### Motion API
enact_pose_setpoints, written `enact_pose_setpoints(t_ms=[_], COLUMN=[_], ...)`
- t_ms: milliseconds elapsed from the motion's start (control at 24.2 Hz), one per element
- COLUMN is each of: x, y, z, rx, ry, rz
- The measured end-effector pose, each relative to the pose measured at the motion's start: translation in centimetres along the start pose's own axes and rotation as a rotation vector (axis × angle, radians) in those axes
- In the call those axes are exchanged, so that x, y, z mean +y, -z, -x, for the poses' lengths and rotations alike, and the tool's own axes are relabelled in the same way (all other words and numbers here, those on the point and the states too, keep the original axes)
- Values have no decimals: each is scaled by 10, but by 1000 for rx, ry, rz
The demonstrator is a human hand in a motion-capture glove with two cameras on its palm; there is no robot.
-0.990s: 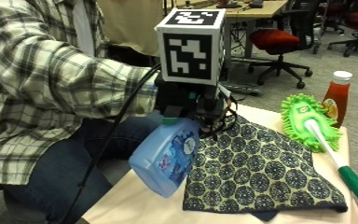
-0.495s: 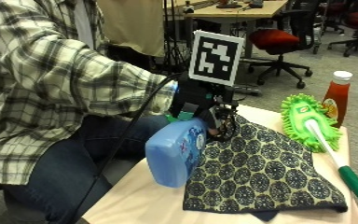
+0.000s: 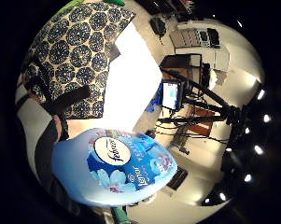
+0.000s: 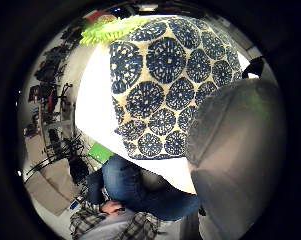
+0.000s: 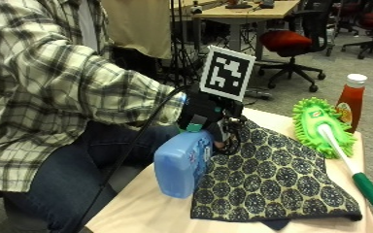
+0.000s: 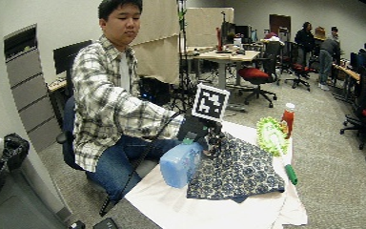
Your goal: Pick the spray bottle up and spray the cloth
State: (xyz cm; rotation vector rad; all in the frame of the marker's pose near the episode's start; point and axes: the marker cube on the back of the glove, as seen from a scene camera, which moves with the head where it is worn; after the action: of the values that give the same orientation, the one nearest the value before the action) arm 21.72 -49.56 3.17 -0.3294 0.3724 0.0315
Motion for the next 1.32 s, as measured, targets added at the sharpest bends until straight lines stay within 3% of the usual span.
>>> enact_pose_setpoints(t_ms=[413,867,1320], x=[6,36,64], y=[16,60,64], z=[-7,-70,-141], rx=[-176,-687,-1201], ry=[-47,-123,-175], rz=[-90,-401,-702])
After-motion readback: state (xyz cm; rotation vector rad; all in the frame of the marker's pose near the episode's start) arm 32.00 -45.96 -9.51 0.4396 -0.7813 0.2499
